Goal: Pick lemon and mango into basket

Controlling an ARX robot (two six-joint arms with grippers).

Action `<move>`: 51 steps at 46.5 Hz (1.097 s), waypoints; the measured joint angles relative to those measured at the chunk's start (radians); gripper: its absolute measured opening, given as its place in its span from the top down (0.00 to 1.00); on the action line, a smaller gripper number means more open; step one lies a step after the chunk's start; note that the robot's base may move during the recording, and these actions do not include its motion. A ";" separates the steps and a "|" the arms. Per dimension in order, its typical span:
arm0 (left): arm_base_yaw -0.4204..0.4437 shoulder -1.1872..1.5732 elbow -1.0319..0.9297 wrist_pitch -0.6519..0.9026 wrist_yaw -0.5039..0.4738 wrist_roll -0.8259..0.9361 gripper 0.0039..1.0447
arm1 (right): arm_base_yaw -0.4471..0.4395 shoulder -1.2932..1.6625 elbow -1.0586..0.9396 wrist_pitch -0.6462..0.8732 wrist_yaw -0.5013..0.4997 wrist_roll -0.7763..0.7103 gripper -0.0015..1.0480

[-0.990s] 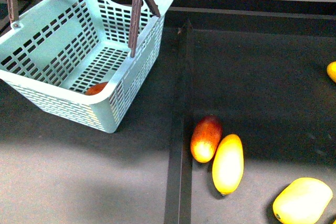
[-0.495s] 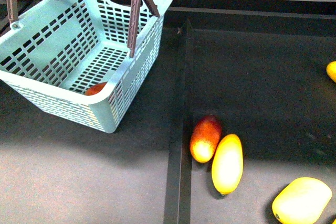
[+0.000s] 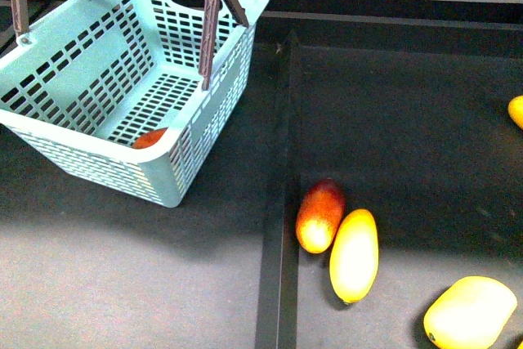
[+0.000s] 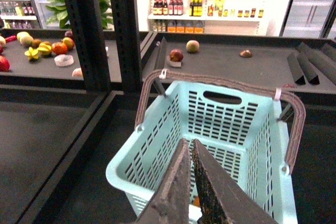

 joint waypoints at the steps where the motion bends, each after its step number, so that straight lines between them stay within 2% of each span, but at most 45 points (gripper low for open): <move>1: 0.000 -0.005 -0.006 -0.005 0.000 0.000 0.97 | 0.000 0.000 0.000 0.000 0.000 0.000 0.08; 14: 0.000 -0.260 -0.045 -0.225 0.000 0.003 0.97 | 0.000 0.000 0.000 0.000 0.000 0.000 0.08; 38: 0.000 -0.579 -0.045 -0.522 0.000 0.003 0.97 | 0.000 0.000 0.000 0.000 0.000 0.000 0.08; 51: 0.000 -0.673 -0.045 -0.614 0.000 0.003 0.97 | 0.000 0.000 0.000 0.000 0.000 0.000 0.08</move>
